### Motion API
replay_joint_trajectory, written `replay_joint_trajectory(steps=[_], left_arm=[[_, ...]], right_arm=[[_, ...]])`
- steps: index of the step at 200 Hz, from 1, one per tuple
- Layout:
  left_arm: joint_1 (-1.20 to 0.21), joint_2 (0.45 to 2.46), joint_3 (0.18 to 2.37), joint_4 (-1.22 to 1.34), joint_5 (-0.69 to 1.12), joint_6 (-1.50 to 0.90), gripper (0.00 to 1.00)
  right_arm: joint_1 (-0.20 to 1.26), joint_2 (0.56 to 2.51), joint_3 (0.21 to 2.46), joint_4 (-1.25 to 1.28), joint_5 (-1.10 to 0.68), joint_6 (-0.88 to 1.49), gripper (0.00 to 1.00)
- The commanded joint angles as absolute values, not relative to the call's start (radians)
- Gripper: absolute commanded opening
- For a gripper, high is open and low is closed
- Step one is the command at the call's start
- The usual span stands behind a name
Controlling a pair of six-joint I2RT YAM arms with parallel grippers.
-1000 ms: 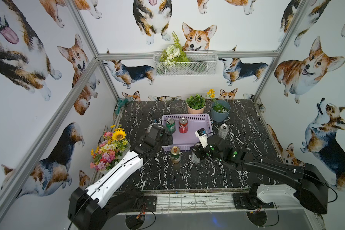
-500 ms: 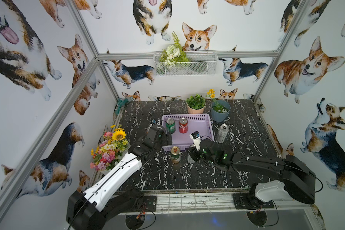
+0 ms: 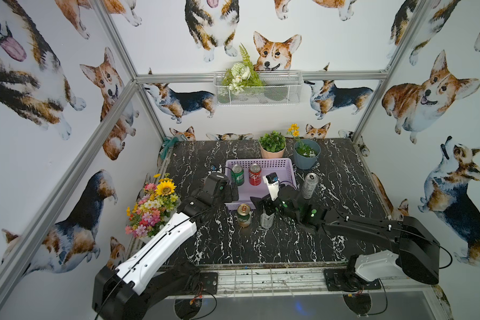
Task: Take out the drinks from the basket
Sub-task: Place the drink at the center of the board, then pick up the drink from the basket.
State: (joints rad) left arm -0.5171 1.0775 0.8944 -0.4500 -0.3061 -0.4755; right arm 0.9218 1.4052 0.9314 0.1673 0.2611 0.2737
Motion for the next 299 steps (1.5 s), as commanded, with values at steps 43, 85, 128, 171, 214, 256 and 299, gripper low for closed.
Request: replay_joint_trajectory(steps=[43, 85, 128, 171, 214, 256, 299], left_arm=[[-0.507, 1.043, 0.882, -0.454, -0.299, -0.471, 1.0], [-0.5, 1.026, 0.873, -0.46, -0.297, -0.475, 1.0], [-0.499, 1.023, 0.864, -0.456, -0.29, -0.482, 1.0], [-0.497, 1.024, 0.864, -0.451, -0.287, -0.482, 1.0], [-0.496, 1.031, 0.861, -0.447, -0.282, -0.488, 1.0], [-0.495, 1.035, 0.861, -0.448, -0.282, -0.49, 1.0], [-0.495, 1.045, 0.864, -0.446, -0.279, -0.492, 1.0]], right_arm=[[0.73, 1.778, 1.317, -0.038, 0.192, 0.287, 0.99], [0.698, 1.909, 1.44, -0.023, 0.135, 0.316, 0.96], [0.675, 1.99, 1.514, -0.065, 0.126, 0.324, 0.89], [0.655, 2.051, 1.539, -0.078, 0.108, 0.346, 0.8], [0.654, 2.097, 1.574, -0.038, 0.087, 0.32, 0.71], [0.653, 2.13, 1.603, -0.032, 0.083, 0.302, 0.7], [0.654, 2.094, 1.56, 0.0, 0.073, 0.295, 0.52]])
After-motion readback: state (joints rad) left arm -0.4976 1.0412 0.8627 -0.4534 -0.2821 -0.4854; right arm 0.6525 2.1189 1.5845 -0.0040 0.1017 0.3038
